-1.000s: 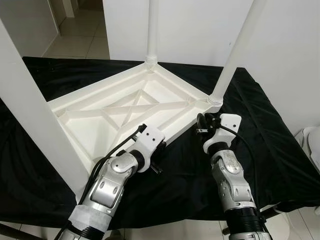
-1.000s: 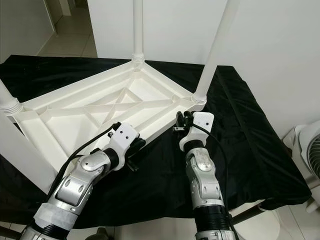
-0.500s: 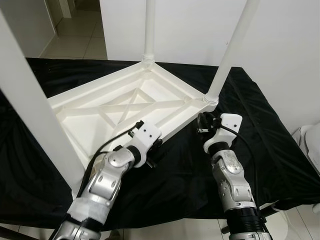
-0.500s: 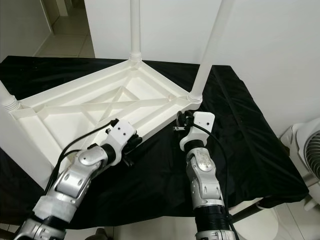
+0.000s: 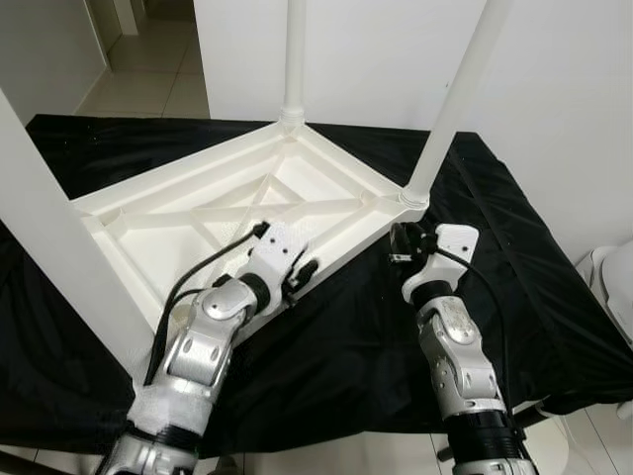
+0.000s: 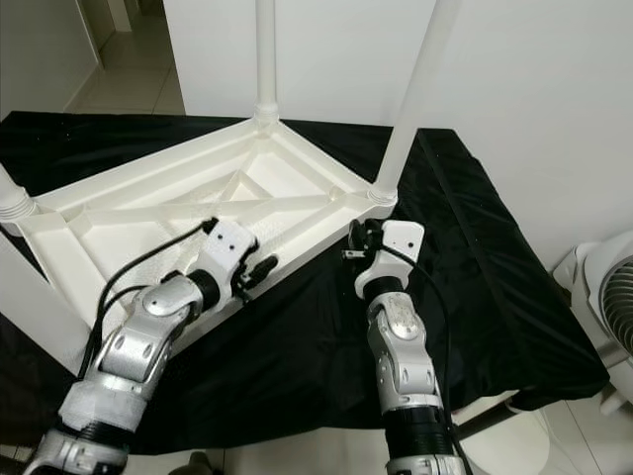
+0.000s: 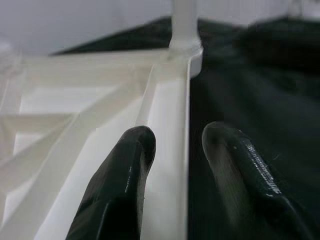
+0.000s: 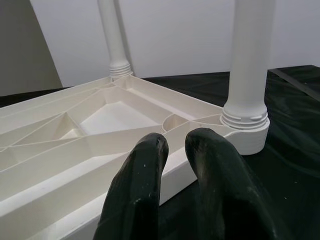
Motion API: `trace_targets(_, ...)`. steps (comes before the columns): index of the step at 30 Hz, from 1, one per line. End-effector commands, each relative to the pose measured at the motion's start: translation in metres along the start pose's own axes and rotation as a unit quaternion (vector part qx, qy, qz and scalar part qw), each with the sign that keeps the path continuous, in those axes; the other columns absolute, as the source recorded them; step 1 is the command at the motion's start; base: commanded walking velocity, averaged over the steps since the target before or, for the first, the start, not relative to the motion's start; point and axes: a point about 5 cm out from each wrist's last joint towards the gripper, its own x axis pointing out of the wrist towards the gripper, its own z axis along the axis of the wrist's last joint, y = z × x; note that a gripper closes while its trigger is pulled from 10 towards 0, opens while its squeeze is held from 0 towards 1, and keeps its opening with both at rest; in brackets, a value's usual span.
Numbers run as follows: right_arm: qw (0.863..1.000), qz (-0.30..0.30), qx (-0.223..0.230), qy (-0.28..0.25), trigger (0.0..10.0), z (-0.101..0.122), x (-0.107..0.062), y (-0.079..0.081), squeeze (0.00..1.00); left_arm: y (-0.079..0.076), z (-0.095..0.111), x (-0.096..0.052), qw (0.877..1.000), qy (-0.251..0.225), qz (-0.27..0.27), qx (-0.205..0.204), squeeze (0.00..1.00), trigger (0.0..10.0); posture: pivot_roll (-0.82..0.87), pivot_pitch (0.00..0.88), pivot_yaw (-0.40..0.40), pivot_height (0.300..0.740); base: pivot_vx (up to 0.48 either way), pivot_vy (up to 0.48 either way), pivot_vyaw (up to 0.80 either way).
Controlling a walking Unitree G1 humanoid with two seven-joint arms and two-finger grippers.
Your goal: Building children table
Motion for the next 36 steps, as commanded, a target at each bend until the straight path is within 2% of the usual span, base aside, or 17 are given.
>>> trace_targets(1, 1.0, -0.001, -0.005, 0.001, 10.0, -0.001, 0.0, -0.001, 0.0, -0.005, 0.001, -0.002, 1.0, -0.007, -0.009, -0.008, 0.0, 10.0, 0.13, 0.016, -0.054, 0.74, 0.0, 0.0, 0.0)
trace_targets(4, 1.0, 0.001, -0.005, 0.002, 10.0, -0.002, 0.0, -0.001, 0.0, -0.023, -0.001, -0.009, 0.997, -0.009, -0.076, -0.026, 0.0, 10.0, 0.13, 0.018, -0.055, 0.74, 0.0, 0.0, 0.0)
trace_targets(7, 1.0, 0.001, -0.005, 0.003, 10.0, -0.002, 0.0, 0.0, 0.0, -0.028, -0.003, -0.011, 0.995, -0.005, -0.098, -0.031, 0.0, 10.0, 0.13, 0.018, -0.055, 0.74, 0.0, 0.0, 0.0)
trace_targets(8, 1.0, 0.002, -0.005, 0.003, 10.0, -0.002, 0.0, 0.0, 0.0, -0.034, -0.007, -0.014, 0.992, 0.007, -0.121, -0.038, 0.0, 10.0, 0.13, 0.02, -0.055, 0.74, 0.0, 0.0, 0.0)
trace_targets(10, 1.0, 0.002, -0.005, 0.003, 10.0, -0.002, 0.0, 0.0, 0.0, -0.034, -0.007, -0.014, 0.992, 0.007, -0.121, -0.038, 0.0, 10.0, 0.13, 0.02, -0.055, 0.74, 0.0, 0.0, 0.0)
trace_targets(12, 1.0, 0.003, -0.005, 0.003, 10.0, -0.002, -0.001, 0.0, 0.0, -0.043, -0.017, -0.018, 0.987, 0.039, -0.151, -0.031, 0.0, 10.0, 0.13, 0.021, -0.055, 0.74, 0.0, 0.0, 0.0)
trace_targets(16, 1.0, 0.002, -0.006, 0.004, 10.0, -0.002, -0.001, 0.0, 0.0, -0.046, -0.027, -0.021, 0.984, 0.07, -0.161, -0.016, 0.0, 10.0, 0.13, 0.021, -0.055, 0.74, 0.0, 0.0, 0.0)
trace_targets(18, 1.0, 0.001, -0.006, 0.004, 10.0, -0.002, -0.001, 0.0, 0.0, -0.044, -0.036, -0.021, 0.984, 0.102, -0.149, -0.004, 0.0, 10.0, 0.13, 0.021, -0.053, 0.74, 0.0, 0.0, 0.0)
trace_targets(24, 1.0, -0.001, -0.006, 0.004, 10.0, -0.002, -0.001, -0.001, 0.0, -0.037, -0.048, -0.02, 0.983, 0.14, -0.118, 0.014, 0.0, 10.0, 0.13, 0.02, -0.051, 0.74, 0.0, 0.0, 0.0)
trace_targets(28, 1.0, -0.006, -0.007, 0.003, 10.0, -0.002, -0.001, -0.002, 0.0, -0.008, -0.058, -0.016, 0.983, 0.182, -0.014, 0.025, 0.0, 10.0, 0.12, 0.02, -0.05, 0.74, 0.0, 0.0, 0.0)
trace_targets(36, 1.0, -0.01, -0.009, 0.004, 10.0, -0.002, -0.001, -0.003, 0.0, 0.014, -0.057, -0.016, 0.98, 0.187, 0.06, 0.033, 0.0, 10.0, 0.12, 0.019, -0.048, 0.74, 0.0, 0.0, 0.0)
